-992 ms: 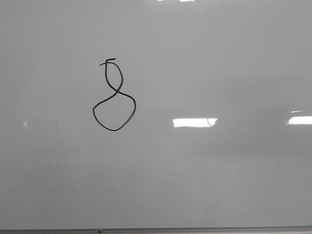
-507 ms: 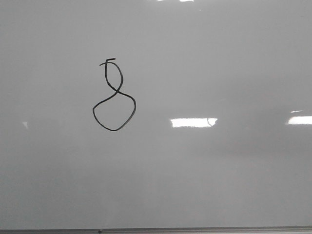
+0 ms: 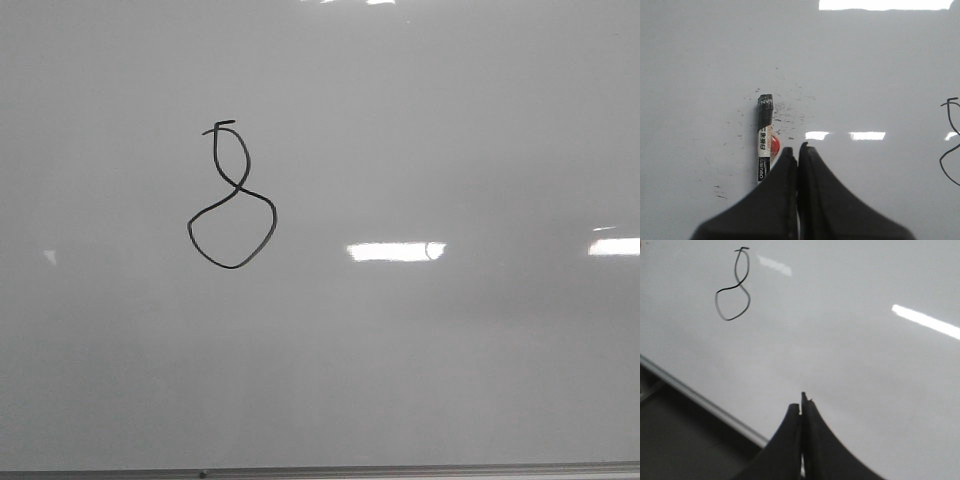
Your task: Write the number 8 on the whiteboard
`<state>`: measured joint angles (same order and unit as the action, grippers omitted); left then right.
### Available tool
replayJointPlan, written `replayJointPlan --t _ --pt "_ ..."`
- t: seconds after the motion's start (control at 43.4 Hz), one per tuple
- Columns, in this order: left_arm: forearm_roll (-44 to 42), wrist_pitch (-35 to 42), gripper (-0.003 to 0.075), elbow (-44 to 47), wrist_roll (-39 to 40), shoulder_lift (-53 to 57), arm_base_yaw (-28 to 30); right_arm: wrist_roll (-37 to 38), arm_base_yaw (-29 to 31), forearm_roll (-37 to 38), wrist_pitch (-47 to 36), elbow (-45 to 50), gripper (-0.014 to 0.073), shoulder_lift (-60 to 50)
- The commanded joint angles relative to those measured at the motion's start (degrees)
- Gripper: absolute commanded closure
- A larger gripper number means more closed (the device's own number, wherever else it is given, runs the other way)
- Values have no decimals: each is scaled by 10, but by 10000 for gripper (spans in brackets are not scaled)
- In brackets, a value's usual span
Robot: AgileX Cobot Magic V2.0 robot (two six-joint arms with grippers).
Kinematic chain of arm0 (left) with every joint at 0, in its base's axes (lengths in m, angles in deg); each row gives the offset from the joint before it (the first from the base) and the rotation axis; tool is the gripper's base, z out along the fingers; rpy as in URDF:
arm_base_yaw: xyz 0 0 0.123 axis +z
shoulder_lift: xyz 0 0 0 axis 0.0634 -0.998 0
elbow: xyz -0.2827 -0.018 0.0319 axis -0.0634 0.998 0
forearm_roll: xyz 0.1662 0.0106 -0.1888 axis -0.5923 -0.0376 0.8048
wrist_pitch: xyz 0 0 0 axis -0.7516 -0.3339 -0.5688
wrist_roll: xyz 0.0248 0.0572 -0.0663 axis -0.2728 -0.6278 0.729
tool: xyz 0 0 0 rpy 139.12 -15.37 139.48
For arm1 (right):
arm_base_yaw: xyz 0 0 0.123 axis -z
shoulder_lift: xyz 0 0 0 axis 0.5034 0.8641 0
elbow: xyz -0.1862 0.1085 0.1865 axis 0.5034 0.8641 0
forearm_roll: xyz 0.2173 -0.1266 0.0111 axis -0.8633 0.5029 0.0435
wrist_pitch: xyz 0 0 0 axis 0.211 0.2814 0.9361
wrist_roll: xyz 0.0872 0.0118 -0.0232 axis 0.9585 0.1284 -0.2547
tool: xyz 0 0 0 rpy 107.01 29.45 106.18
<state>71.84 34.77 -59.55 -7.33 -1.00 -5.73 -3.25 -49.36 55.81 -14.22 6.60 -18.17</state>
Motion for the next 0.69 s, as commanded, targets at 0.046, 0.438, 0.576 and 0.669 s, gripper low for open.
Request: replayJointPlan --t 0.046,0.438,0.576,0.669 --pt "3 51 741 7 6 8 1 46 53 37 -166 53 653 -35" --pt "3 47 741 7 6 8 1 180 204 95 -188 204 653 -163" --pt "3 47 741 7 6 8 1 180 209 96 -180 204 653 -165" --pt "3 51 741 7 6 8 1 180 209 96 -180 204 653 -165"
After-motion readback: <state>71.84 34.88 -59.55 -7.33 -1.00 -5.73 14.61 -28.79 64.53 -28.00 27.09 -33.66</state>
